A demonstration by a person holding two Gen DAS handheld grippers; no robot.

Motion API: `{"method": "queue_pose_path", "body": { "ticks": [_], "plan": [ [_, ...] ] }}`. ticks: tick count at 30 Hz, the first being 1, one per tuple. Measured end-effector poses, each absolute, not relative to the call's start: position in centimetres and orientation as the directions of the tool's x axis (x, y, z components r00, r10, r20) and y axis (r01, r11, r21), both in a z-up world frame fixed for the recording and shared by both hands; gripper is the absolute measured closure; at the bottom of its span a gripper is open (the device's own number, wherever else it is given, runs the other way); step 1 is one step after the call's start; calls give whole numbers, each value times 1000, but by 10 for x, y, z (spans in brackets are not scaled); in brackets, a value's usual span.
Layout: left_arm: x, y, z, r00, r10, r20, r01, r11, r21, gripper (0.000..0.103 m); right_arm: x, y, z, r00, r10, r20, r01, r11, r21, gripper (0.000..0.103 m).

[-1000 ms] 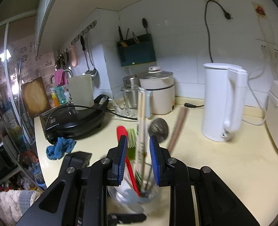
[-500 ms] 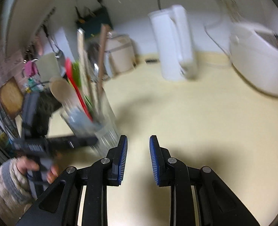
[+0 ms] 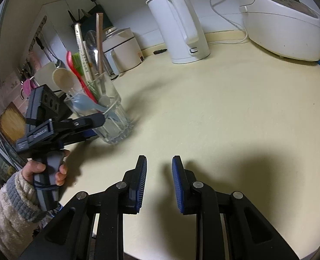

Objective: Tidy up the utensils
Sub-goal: 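Open the right gripper and pull it back from the glass, then lower the glass onto the counter and open the left gripper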

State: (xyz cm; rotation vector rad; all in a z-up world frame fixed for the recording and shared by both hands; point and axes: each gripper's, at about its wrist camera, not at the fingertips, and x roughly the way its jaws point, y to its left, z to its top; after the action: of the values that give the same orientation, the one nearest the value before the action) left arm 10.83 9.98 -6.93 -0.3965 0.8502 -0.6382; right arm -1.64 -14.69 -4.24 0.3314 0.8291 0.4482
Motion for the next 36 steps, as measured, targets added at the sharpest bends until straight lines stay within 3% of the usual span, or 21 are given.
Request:
{"method": "queue_pose_path", "body": {
  "ticks": [13, 23, 26, 30, 34, 36],
  "plan": [
    [58, 99, -45, 593, -545, -592, 284, 830, -479, 8, -32, -162, -29, 634, 509, -582, -222, 841, 494, 79],
    [-16, 38, 7, 790, -170, -589, 122, 985, -121, 8, -50, -146, -15, 654, 497, -570, -251, 854, 456, 78],
    [-26, 23, 8, 793, -100, -601, 65, 995, -81, 8, -54, -144, -12, 662, 484, -573, -254, 863, 436, 78],
    [-36, 21, 8, 804, -102, -586, 31, 991, -130, 8, -59, -144, -12, 667, 467, -580, -234, 871, 433, 78],
    [-41, 22, 10, 793, -219, -569, 116, 970, -213, 8, -60, -145, -14, 660, 455, -598, -208, 875, 437, 78],
    [-46, 21, 12, 806, -187, -562, 94, 977, -190, 8, -61, -143, -12, 665, 446, -599, -210, 882, 423, 78]
  ]
}}
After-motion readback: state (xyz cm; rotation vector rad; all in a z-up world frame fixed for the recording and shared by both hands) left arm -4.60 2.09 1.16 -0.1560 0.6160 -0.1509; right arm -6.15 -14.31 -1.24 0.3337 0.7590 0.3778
